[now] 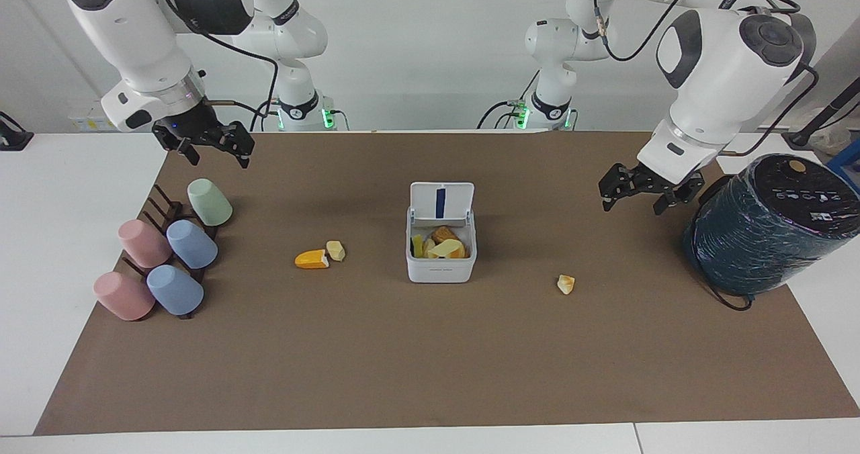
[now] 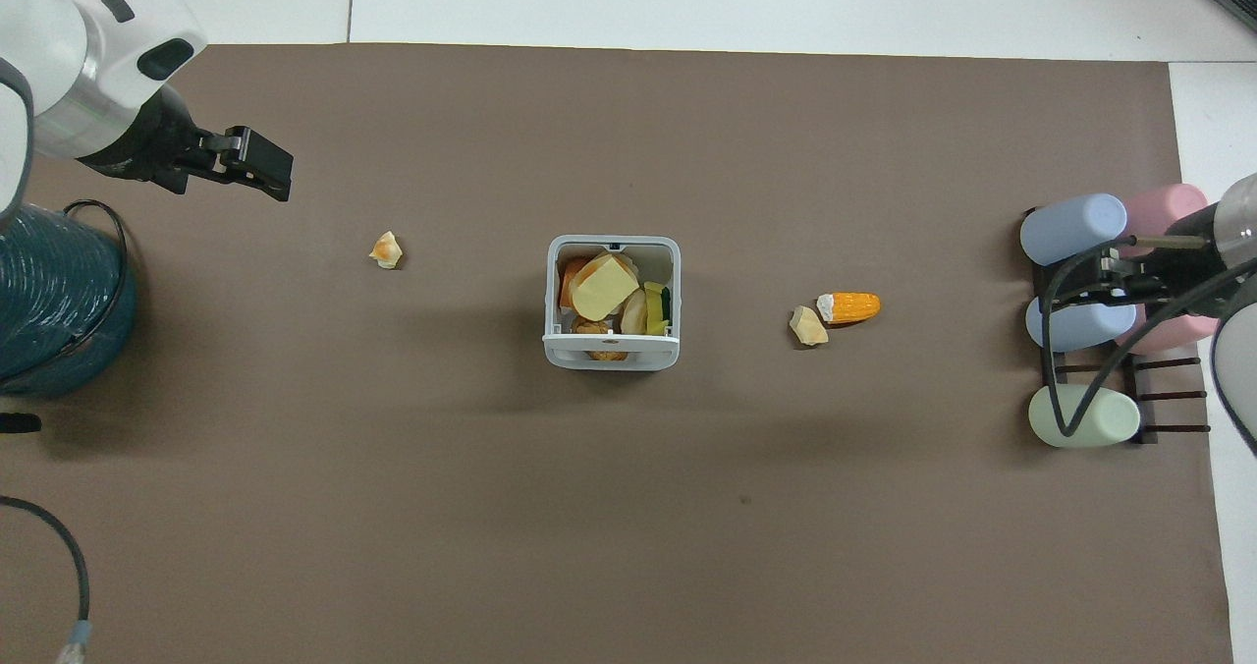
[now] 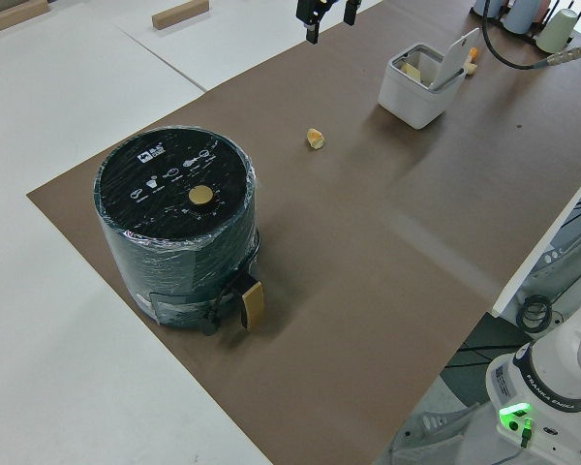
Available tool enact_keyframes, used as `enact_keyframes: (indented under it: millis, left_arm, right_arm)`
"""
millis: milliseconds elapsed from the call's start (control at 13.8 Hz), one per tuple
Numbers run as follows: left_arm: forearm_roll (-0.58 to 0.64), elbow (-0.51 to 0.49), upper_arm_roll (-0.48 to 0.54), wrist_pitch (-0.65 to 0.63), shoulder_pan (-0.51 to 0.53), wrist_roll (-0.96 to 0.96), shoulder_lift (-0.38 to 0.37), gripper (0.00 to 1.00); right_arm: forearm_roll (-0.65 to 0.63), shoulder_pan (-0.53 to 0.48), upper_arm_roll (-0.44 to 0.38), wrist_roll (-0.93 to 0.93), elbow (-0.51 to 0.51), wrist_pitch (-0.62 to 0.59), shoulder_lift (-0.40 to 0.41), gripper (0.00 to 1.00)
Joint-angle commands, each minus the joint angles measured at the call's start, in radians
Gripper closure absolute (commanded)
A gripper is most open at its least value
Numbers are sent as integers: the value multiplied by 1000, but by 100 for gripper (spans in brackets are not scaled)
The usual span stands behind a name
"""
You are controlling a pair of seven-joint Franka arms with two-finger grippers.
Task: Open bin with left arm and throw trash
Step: 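Reach the right gripper toward the orange carrot piece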
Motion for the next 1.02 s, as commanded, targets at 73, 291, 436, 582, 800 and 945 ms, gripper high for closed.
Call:
enact_keyframes:
  millis: [73, 291, 436, 582, 800, 945]
  left_arm:
    - [1, -62, -5, 37, 7, 15, -38, 0]
    - [2, -62, -5, 28, 7, 15, -40, 0]
    - [2, -62, -6, 29, 4, 15, -40, 0]
    - [2, -62, -8, 32, 2, 15, -40, 0]
    - [2, -74, -8, 35, -5, 13, -48, 0]
    - [2, -72, -8, 34, -5, 13, -48, 0]
  right_arm:
    - [6, -13, 8, -8, -12, -4, -18, 0]
    - [5, 2, 11, -2, -93, 98, -40, 0]
    - [5, 30, 14, 18, -141, 180, -34, 0]
    - [5, 51, 16, 61, -198, 285, -16, 0]
    - [5, 108, 16, 131, -262, 390, 27, 0]
    - [6, 146, 16, 179, -310, 459, 57, 0]
